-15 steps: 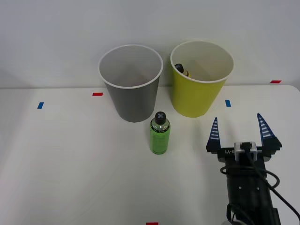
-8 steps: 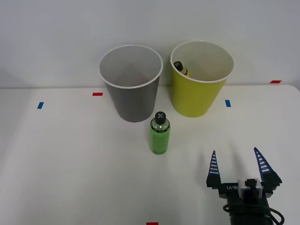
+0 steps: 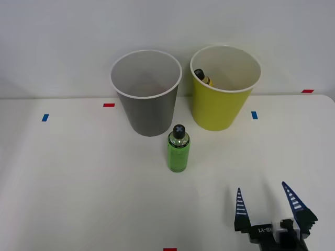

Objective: Put cans in the gray bin, plastic bottles in the light green bin

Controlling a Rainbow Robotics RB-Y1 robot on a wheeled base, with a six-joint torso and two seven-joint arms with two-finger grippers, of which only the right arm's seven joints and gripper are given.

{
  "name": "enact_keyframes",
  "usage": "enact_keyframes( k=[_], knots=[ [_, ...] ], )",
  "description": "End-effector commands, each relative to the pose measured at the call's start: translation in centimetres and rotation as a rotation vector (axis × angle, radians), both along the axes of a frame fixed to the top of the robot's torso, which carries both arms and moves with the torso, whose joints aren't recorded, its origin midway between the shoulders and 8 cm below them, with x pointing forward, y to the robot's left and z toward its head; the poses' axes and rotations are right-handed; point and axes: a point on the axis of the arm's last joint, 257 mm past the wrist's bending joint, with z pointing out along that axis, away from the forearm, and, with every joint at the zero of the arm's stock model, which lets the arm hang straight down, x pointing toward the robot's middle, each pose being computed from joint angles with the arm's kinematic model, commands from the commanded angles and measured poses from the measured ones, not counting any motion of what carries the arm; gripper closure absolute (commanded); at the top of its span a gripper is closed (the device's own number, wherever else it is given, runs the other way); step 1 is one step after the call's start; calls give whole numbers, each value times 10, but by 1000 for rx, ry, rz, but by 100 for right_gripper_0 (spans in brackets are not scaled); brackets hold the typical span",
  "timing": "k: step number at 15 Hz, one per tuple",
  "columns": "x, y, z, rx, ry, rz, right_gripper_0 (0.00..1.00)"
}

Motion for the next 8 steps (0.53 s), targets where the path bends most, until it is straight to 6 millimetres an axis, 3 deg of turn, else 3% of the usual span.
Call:
enact_keyframes(
  k=[1, 8],
  knots=[
    [-16, 5, -14, -4, 43, 13, 0],
    [-44, 21, -33, -24, 108, 27, 0]
  ],
)
